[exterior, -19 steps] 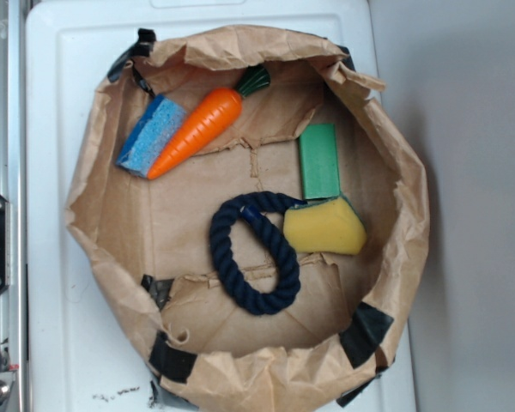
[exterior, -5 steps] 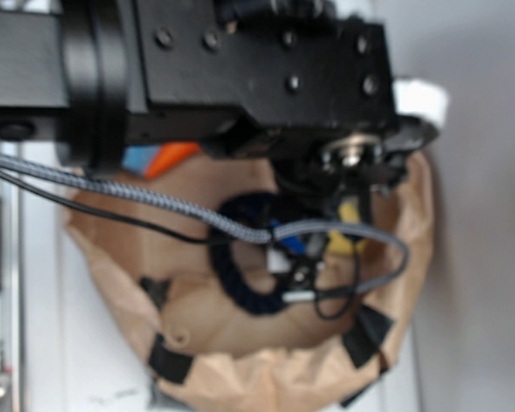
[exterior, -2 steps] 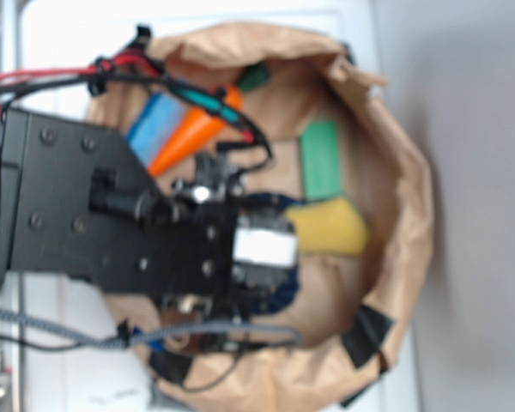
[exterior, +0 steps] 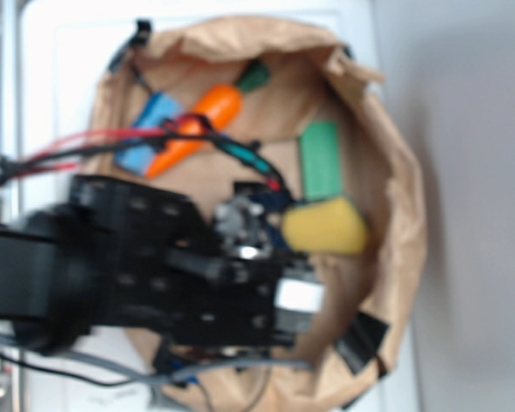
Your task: Grab the blue rope.
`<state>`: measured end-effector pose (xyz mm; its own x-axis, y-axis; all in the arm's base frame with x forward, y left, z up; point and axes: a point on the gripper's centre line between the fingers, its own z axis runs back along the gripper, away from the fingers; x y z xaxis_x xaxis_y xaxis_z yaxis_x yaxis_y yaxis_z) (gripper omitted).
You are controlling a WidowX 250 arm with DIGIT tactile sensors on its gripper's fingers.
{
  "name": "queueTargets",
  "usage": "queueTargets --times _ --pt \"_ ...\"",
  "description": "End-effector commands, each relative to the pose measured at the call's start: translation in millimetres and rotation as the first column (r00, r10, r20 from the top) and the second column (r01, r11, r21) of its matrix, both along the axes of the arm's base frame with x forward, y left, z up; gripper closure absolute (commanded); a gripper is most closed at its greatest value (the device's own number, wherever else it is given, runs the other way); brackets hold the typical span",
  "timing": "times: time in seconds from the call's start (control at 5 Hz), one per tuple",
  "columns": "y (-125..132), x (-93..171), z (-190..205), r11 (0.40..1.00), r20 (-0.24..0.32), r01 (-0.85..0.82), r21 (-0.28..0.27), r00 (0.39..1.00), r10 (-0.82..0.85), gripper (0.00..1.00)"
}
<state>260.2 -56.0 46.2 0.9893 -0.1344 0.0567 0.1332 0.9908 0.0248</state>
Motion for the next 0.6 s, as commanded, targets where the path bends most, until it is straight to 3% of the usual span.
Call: queueTargets --times 0.0,0.2,0.4 --pt "-5.8 9.7 -18.7 0.993 -0.01 0.051 -0.11 0.999 -0.053 0.0" --pt "-2.6 11.1 -28.1 0.992 -0.02 0.047 -0.116 0.999 -0.049 0.0" --pt "3.0 10.2 -26.5 0.992 0.003 0.028 -0.122 1.0 -0.028 1.0"
